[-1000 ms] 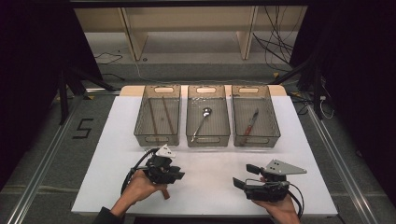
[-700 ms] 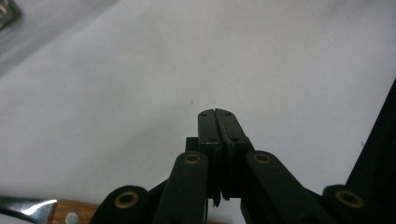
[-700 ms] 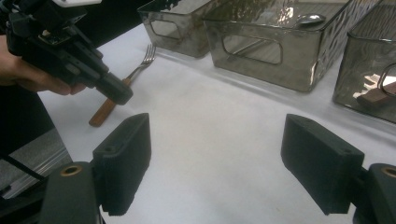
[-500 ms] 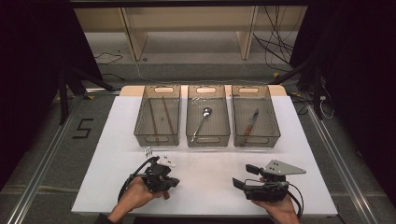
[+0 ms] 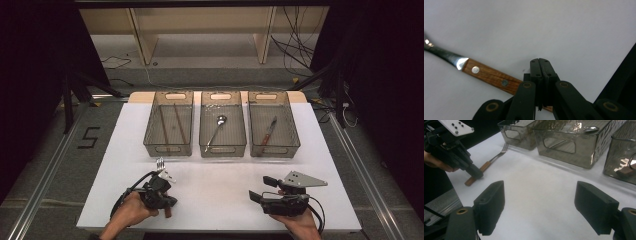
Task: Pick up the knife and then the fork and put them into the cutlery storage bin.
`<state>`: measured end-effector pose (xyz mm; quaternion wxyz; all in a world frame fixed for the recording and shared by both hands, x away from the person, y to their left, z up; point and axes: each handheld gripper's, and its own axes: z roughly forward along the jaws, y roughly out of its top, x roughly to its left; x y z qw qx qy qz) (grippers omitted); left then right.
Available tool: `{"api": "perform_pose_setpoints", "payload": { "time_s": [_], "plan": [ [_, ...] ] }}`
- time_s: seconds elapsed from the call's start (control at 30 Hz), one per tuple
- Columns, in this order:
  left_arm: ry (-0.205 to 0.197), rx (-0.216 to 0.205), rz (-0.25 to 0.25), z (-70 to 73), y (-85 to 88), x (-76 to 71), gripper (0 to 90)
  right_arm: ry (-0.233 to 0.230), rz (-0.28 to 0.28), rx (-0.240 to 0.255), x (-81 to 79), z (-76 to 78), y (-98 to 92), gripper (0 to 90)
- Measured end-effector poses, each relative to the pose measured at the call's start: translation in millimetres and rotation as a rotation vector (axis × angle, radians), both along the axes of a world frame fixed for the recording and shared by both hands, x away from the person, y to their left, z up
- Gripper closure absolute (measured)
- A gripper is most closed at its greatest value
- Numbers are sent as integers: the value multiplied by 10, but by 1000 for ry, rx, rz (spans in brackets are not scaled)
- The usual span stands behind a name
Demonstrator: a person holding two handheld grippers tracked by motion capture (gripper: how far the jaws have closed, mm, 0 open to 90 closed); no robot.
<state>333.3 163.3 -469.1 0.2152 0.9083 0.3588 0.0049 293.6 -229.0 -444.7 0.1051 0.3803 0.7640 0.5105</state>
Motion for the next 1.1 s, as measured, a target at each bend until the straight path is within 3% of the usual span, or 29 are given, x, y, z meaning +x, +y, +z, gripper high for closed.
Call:
{"api": "perform_pose_setpoints", "payload": {
  "time_s": [0.23, 0.43, 0.67, 0.73, 0.9, 0.97, 1.1],
  "plan": [
    [11, 46, 41, 45, 287, 40, 884, 7, 1, -3, 3, -4, 10, 252],
    [21, 49, 76, 89, 443, 90, 884, 7, -1, -3, 3, -3, 14, 252],
    [18, 55, 93, 119, 467, 116, 883, 5, 0, -2, 3, -2, 10, 252],
    [15, 38, 96, 125, 442, 130, 880, 3, -1, -1, 4, -2, 7, 252],
    [11, 8, 90, 251, 346, 147, 760, 1, -1, -1, 2, 3, 7, 252],
    [6, -3, 116, 306, 323, 156, 650, 0, -1, 1, 4, 3, 1, 252],
    [-2, 26, 164, 373, 294, 182, 423, 1, -3, 4, 0, 9, -8, 252]
  ]
}}
